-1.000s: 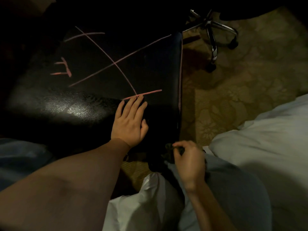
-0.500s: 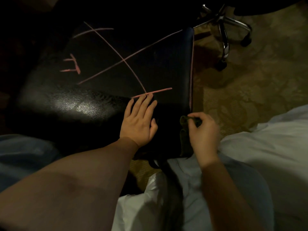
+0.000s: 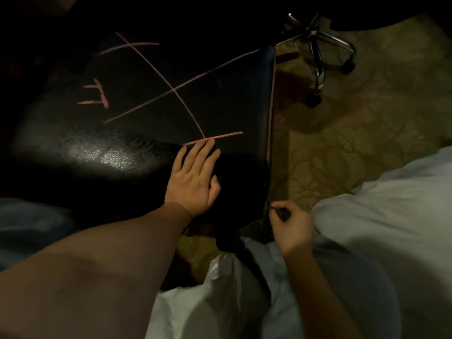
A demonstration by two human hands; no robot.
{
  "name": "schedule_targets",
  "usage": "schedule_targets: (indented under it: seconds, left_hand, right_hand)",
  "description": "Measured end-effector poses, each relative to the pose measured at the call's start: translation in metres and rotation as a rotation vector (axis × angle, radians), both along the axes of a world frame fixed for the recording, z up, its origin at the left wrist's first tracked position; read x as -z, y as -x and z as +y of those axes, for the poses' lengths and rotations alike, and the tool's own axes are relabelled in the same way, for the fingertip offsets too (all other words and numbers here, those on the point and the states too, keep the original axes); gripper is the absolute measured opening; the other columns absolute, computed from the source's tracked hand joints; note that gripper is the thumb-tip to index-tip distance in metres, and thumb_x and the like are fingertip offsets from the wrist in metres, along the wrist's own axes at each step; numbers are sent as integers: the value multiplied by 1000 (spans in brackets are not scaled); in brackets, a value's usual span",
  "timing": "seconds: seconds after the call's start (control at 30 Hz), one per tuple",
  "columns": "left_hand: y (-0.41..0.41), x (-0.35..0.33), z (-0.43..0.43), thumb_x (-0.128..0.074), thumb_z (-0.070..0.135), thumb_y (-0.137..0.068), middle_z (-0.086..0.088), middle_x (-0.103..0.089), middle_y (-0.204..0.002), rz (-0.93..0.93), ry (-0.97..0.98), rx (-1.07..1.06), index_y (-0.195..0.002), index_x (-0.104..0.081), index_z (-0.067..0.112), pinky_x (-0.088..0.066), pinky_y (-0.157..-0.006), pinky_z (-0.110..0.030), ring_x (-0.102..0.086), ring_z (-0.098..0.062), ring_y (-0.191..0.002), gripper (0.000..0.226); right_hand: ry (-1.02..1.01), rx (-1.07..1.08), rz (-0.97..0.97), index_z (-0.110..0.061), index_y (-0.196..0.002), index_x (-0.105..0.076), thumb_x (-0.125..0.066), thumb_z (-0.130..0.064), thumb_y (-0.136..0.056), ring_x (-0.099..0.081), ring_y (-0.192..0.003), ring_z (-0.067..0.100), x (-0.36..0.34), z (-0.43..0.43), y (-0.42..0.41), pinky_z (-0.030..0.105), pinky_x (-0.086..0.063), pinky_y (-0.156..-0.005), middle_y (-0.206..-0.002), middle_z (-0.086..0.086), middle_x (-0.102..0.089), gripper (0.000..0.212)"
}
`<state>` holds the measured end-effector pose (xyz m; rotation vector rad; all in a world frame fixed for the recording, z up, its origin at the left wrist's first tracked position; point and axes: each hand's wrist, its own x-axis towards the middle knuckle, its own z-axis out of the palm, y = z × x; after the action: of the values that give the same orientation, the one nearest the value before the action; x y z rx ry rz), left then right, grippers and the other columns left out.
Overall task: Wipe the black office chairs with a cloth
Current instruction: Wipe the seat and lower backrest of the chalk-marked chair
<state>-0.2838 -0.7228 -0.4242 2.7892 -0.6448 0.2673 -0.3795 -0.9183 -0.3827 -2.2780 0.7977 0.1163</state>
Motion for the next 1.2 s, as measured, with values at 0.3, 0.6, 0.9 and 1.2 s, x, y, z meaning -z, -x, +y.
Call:
schedule_targets:
  seconds: [0.3,0.6,0.9,1.2]
  left_hand:
    - [-1,-2,8,-39,30,-87,-12,-41,-149,13,-13,39,-135,-53,7,-25,-114,-51,-35,-27,-140,55]
    - [0,-6,21,-40,29,-85,-12,-42,-148,7,-22,81,-134,-53,7,-24,-114,-50,-36,-27,-139,55]
    - [-2,-15,75,-40,28,-83,-13,-40,-149,31,-132,211,-138,-49,7,-22,-115,-48,-34,-27,-140,59]
    - [2,-37,113,-40,34,-88,-10,-52,-141,165,-134,140,-125,-59,10,-28,-110,-48,-43,-27,-133,48]
  right_hand:
    - [192,-157,-241,-14,-98,-70,-65,-11,-89,-51,-84,5,-4,11,-40,17,-36,-70,-97,0,-62,10]
    - [213,-64,-218,-20,-100,-69,-62,-17,-92,-58,-92,12,-4,10,-91,19,-37,-68,-106,-2,-64,11]
    - [345,-394,-271,-9,-122,-65,-68,-12,-84,-57,-107,26,1,71,-9,35,-51,-89,-121,8,-61,38]
    - [311,-740,-495,-11,-111,-72,-68,-5,-79,-62,-98,26,13,94,-1,34,-57,-79,-112,6,-64,32]
